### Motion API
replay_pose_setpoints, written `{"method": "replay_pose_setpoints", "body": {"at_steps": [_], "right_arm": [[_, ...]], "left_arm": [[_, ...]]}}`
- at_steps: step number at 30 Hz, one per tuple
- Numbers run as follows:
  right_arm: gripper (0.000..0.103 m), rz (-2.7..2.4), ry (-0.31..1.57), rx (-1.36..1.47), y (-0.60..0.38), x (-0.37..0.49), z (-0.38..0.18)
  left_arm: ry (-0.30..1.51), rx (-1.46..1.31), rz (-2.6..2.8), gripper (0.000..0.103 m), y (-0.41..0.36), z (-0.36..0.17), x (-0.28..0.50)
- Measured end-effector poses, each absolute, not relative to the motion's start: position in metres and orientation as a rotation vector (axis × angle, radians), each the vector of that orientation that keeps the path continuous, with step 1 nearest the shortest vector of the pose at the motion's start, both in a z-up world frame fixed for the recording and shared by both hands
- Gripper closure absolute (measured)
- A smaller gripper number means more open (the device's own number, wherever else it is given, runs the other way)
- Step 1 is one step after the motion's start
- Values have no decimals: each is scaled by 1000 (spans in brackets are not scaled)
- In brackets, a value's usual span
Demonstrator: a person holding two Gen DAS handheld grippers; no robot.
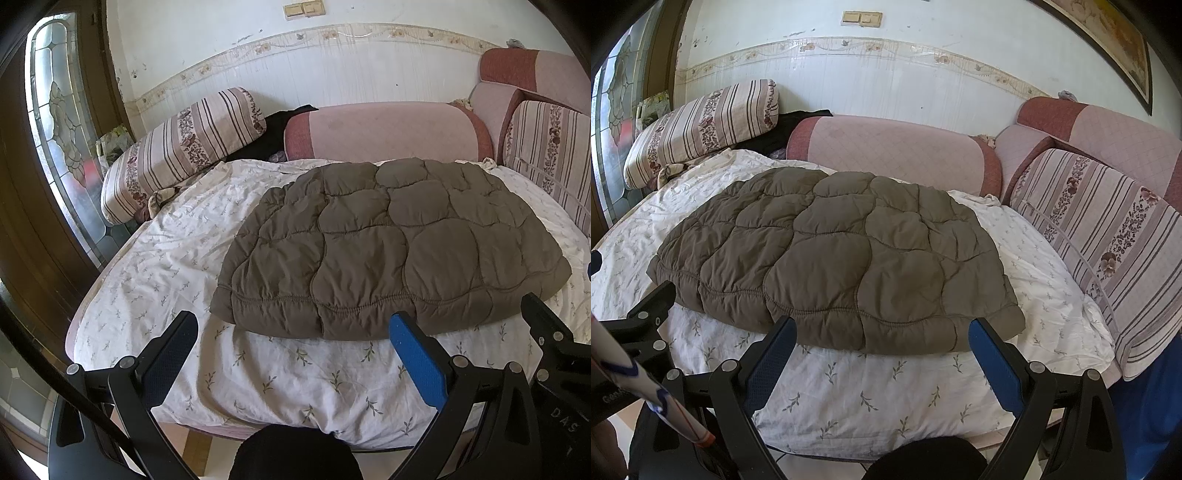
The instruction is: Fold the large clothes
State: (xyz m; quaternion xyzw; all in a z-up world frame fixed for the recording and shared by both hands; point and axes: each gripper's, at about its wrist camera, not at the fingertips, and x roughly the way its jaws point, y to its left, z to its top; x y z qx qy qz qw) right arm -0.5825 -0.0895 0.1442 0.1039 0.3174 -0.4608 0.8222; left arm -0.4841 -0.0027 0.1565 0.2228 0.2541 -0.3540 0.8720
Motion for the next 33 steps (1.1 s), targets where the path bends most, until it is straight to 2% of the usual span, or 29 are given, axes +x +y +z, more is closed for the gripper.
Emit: {"method": "replay_pose_setpoints", "body": {"at_steps": [33], "right_arm": [[6, -994, 589, 157, -61, -607, 177]], "left_arm": [[447, 433, -753, 0, 22, 181, -510]]}}
